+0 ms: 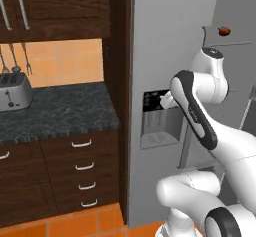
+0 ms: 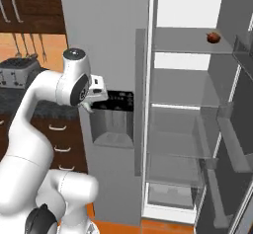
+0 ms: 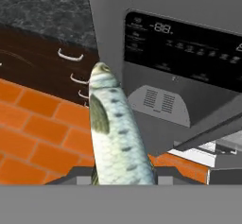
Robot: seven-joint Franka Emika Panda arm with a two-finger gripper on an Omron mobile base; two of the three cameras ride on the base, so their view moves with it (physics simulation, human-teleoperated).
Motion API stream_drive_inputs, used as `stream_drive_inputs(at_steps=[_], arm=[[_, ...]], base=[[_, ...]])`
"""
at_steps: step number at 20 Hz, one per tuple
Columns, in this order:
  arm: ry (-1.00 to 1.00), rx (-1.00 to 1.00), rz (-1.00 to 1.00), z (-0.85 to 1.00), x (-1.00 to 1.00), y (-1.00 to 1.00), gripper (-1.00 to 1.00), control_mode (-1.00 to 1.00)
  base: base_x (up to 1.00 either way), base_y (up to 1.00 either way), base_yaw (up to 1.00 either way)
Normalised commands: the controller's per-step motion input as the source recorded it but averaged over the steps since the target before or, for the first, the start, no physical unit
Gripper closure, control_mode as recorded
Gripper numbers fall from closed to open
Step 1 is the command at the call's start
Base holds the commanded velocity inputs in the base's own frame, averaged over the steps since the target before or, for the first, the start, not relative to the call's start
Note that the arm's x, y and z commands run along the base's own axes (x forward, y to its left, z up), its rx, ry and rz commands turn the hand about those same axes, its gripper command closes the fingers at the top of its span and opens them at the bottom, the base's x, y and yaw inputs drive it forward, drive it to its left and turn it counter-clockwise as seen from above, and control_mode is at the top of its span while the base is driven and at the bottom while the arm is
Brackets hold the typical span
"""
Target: Place one bell pepper and one fish in each tupperware on the nearby counter, to pack two identical lunches.
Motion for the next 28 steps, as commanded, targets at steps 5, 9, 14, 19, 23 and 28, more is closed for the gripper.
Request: stream_drive_inputs(at_steps=[5, 9, 14, 19, 23, 28], arm=[[0.00, 0.00, 0.00, 0.00, 0.00, 0.00, 1.00, 1.00], [0.00, 0.00, 0.00, 0.00, 0.00, 0.00, 1.00, 1.00], [0.00, 0.00, 0.00, 0.00, 0.00, 0.00, 1.00, 1.00], [0.00, 0.00, 0.00, 0.00, 0.00, 0.00, 1.00, 1.00], [0.00, 0.00, 0.00, 0.00, 0.00, 0.00, 1.00, 1.00], [0.00, 0.00, 0.00, 0.00, 0.00, 0.00, 1.00, 1.00]], base=[[0.08, 1.00, 0.18], [0.11, 1.00, 0.31], [0.35, 1.00, 0.25], [0.86, 1.00, 0.07], [1.00, 1.00, 0.00], [0.72, 1.00, 0.00]])
